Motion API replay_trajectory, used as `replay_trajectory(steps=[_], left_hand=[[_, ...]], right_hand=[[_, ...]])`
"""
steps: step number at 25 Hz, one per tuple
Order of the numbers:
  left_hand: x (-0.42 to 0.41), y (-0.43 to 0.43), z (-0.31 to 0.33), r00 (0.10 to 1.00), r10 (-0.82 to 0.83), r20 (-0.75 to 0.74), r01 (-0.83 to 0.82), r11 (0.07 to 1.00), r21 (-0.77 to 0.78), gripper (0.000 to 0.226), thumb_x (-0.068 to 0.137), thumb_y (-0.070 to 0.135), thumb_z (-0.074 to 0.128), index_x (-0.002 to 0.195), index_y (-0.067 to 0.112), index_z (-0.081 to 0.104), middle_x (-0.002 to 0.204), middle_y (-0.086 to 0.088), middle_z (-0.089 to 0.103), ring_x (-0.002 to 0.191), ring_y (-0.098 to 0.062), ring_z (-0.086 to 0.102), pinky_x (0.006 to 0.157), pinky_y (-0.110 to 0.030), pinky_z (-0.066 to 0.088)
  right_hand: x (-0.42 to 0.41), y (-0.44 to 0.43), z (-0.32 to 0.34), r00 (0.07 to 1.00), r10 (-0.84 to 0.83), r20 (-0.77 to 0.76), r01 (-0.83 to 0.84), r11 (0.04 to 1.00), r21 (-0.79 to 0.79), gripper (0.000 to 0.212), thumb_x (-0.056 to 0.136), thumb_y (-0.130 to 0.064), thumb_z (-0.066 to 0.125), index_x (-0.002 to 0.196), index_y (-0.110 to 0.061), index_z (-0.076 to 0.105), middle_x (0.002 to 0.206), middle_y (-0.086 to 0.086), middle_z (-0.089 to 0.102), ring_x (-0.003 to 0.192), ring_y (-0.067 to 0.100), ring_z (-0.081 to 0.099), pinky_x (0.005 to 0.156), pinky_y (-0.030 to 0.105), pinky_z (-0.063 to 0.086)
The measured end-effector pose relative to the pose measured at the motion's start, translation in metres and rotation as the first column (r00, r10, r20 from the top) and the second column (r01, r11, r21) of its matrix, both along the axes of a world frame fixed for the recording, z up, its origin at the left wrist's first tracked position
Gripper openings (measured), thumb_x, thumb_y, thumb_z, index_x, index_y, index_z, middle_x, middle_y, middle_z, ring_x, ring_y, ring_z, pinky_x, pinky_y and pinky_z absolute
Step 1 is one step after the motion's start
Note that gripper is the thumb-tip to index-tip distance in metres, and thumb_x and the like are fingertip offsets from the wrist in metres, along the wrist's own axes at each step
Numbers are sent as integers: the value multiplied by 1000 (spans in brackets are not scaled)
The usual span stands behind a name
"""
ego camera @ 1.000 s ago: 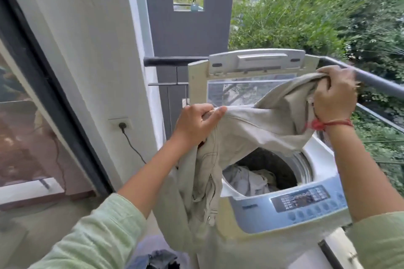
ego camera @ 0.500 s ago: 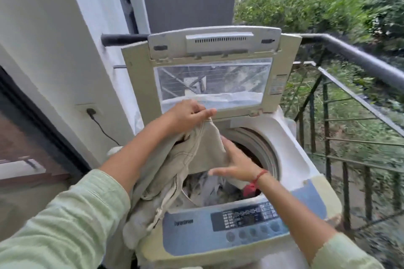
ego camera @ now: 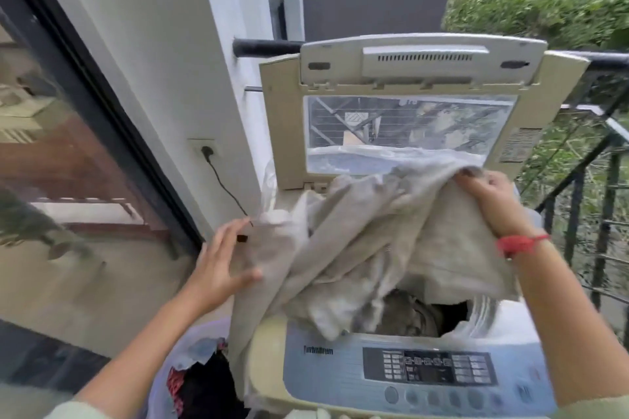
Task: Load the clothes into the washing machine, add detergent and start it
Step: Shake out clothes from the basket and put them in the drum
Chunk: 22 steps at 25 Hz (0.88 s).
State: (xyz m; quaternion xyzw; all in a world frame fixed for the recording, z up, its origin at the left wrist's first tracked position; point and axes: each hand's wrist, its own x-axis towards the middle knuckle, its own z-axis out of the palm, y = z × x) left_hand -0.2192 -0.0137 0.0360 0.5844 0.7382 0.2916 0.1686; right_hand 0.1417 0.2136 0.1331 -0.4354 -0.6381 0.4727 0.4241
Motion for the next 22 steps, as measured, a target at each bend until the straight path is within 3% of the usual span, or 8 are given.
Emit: replay_trajectory(steps=[2, 4, 7, 8, 11, 13, 18, 22], left_hand=[[9, -14, -34, 1000, -1, 18, 6, 969, -248, 106, 53, 95, 41, 140, 55, -4, 155, 9, 3, 142, -15, 13, 114, -50, 21], [23, -2, -55, 998, -7, 68, 27, 952, -305, 106, 55, 91, 46, 142, 51, 1, 156, 8, -1, 142, -15, 13, 115, -44, 21], [27, 20, -62, 996, -66, 53, 79, 951, -298, 49, 73, 69, 54, 117, 54, 41, 149, 1, 20, 134, -20, 32, 106, -38, 34], [28, 23, -56, 997, -68, -27, 57, 950, -308, 29, 80, 59, 55, 105, 45, 50, 141, -3, 30, 127, -24, 42, 97, -35, 40], [33, 29, -26, 891, -108, -441, -35, 952, -304, 23, 96, 38, 42, 102, 18, 51, 112, -7, 53, 96, -31, 59, 74, -35, 45], [33, 38, 9, 832, -46, -554, -54, 985, -162, 27, 99, 37, 36, 102, 13, 50, 101, -10, 58, 87, -35, 61, 68, -38, 47], [59, 101, 131, 974, 161, -158, -91, 922, 376, 26, 99, 36, 41, 81, 17, 46, 75, 3, 48, 69, -21, 46, 60, -31, 31], [87, 150, 181, 957, 72, 281, -222, 804, 552, 28, 97, 36, 44, 82, 13, 51, 63, 10, 48, 57, -2, 43, 59, -27, 37]], right_hand=[[11, 16, 0, 991, -16, 133, 29, 995, -94, 63, 80, -46, 64, 99, 15, 61, 94, 14, 65, 66, 9, 55, 61, 17, 46], [15, 18, -17, 837, 98, 538, 5, 982, -187, 41, 88, -40, 57, 103, -3, 66, 113, 15, 63, 85, 20, 60, 76, 20, 46], [11, 1, -56, 469, 351, 810, -106, 933, -343, 23, 88, -32, 58, 95, -12, 67, 102, 15, 68, 88, 26, 62, 73, 31, 49], [11, -1, -66, 456, 385, 802, -134, 921, -366, 20, 88, -29, 58, 97, -14, 67, 101, 13, 69, 90, 27, 63, 74, 33, 50], [13, -10, -64, 578, 356, 735, -156, 931, -329, 15, 89, -25, 58, 98, -20, 69, 94, 8, 70, 86, 24, 64, 74, 36, 52], [21, -4, -61, 652, 288, 701, -133, 954, -268, 13, 88, -22, 60, 94, -20, 71, 89, 7, 70, 82, 21, 64, 71, 34, 50], [52, 6, -76, 912, 115, 393, -42, 981, -189, 25, 81, -39, 55, 104, -38, 65, 120, 4, 61, 115, 21, 54, 106, 46, 38], [52, 2, -44, 971, -132, -197, 69, 952, -298, 16, 90, -22, 54, 102, -28, 64, 98, -6, 70, 94, 13, 63, 78, 24, 56]])
